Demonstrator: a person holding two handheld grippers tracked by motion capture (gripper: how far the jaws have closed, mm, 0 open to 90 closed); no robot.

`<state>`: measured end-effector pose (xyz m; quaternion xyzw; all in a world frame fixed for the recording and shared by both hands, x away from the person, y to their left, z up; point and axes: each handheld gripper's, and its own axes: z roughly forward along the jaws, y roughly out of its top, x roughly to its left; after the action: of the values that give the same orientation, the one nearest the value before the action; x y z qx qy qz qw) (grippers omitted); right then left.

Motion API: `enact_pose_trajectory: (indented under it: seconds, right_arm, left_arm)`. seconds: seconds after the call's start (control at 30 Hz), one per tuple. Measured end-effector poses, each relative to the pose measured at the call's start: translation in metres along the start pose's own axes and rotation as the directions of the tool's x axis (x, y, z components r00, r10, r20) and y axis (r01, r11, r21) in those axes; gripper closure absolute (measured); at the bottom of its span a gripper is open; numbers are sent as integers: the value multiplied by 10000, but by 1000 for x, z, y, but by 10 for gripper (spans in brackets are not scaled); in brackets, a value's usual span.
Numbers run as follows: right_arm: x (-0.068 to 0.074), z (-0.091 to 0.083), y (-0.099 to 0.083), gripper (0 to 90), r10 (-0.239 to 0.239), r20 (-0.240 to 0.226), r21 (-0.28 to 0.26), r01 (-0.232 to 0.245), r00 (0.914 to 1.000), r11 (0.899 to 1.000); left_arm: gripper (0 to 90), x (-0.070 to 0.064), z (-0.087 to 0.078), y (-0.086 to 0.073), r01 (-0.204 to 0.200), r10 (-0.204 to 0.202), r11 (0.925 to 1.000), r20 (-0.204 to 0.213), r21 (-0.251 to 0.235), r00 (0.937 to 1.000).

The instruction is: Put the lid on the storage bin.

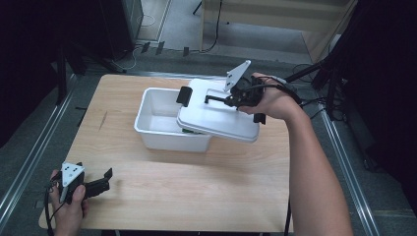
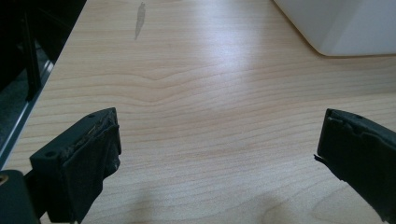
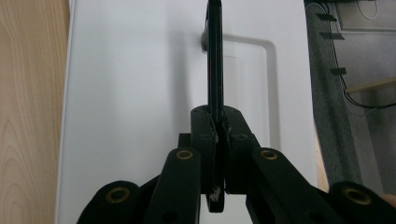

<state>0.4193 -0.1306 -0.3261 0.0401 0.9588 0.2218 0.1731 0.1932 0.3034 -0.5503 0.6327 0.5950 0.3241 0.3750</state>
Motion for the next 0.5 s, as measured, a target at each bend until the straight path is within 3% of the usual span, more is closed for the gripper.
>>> enact_pose_trajectory:
  seconds: [0.5]
  right_arm:
    - [4,29,40,854,-528,-480,-125,522,9975,9986]
  left_arm:
    - [2,2,-1,0,98,-98,9999,93,24,9999]
